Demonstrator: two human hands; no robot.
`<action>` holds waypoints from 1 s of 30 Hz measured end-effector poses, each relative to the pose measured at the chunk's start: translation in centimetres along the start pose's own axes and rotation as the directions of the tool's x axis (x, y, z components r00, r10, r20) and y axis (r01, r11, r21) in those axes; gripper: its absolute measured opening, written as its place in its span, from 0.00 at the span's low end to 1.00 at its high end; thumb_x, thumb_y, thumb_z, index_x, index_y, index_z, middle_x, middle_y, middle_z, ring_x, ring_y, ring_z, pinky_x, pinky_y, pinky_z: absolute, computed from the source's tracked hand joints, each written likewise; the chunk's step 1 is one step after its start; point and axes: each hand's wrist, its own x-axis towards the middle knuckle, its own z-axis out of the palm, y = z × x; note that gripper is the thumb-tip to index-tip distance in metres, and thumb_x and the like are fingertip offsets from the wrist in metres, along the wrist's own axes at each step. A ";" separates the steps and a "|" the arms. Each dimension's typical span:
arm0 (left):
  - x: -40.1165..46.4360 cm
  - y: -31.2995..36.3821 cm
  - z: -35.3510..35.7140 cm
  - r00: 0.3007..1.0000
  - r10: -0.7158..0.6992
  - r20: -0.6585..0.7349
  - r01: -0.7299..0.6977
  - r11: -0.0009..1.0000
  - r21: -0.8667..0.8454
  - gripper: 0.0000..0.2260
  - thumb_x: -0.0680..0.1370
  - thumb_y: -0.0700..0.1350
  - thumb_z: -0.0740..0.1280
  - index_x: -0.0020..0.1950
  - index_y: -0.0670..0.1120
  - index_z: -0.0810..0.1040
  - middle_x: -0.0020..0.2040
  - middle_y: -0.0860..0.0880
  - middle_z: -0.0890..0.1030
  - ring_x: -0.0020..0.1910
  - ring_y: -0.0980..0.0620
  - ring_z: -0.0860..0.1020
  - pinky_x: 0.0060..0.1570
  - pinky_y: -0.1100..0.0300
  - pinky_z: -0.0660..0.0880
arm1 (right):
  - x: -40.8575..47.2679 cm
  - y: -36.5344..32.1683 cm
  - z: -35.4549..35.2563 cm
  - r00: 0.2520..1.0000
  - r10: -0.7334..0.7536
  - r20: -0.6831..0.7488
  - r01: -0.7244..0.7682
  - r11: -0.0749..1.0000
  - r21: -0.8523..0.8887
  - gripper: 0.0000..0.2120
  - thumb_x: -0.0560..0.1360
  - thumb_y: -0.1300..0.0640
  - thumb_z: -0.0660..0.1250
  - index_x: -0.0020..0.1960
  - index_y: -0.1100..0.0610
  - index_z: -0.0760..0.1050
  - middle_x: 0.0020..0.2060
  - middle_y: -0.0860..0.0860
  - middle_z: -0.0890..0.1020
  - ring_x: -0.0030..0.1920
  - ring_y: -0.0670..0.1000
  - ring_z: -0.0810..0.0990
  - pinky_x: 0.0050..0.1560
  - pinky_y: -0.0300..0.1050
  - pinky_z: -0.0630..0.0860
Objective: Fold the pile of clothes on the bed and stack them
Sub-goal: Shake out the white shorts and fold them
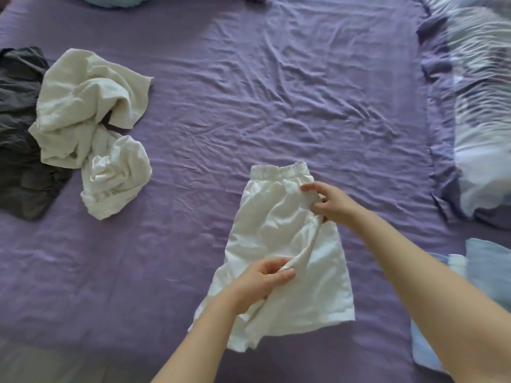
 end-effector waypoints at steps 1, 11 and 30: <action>0.9 -0.5 1.0 1.000 -0.010 -0.019 0.011 1.000 0.023 0.12 0.80 0.46 0.65 0.63 0.52 0.79 0.54 0.52 0.83 0.50 0.55 0.81 0.46 0.61 0.75 | 0.0 1.0 -0.3 1.000 -0.001 0.003 0.001 1.000 -0.025 0.29 0.71 0.73 0.58 0.64 0.47 0.71 0.50 0.54 0.78 0.40 0.47 0.78 0.30 0.33 0.74; 8.0 -3.5 7.3 0.988 0.022 -0.152 -0.032 0.998 -0.061 0.12 0.81 0.39 0.62 0.63 0.48 0.78 0.51 0.50 0.82 0.46 0.57 0.81 0.45 0.65 0.77 | 1.9 7.1 -1.2 0.985 -0.056 -0.164 0.082 0.984 0.159 0.32 0.70 0.76 0.58 0.68 0.52 0.71 0.60 0.51 0.77 0.49 0.48 0.79 0.46 0.40 0.76; 10.4 -4.3 5.9 0.777 0.586 -0.228 -0.134 0.508 0.851 0.16 0.76 0.34 0.64 0.61 0.45 0.80 0.55 0.43 0.80 0.55 0.43 0.77 0.53 0.51 0.75 | -1.4 13.2 2.3 0.928 -0.150 -0.341 0.097 0.981 -0.169 0.36 0.75 0.60 0.68 0.77 0.56 0.53 0.69 0.57 0.69 0.67 0.55 0.69 0.61 0.38 0.63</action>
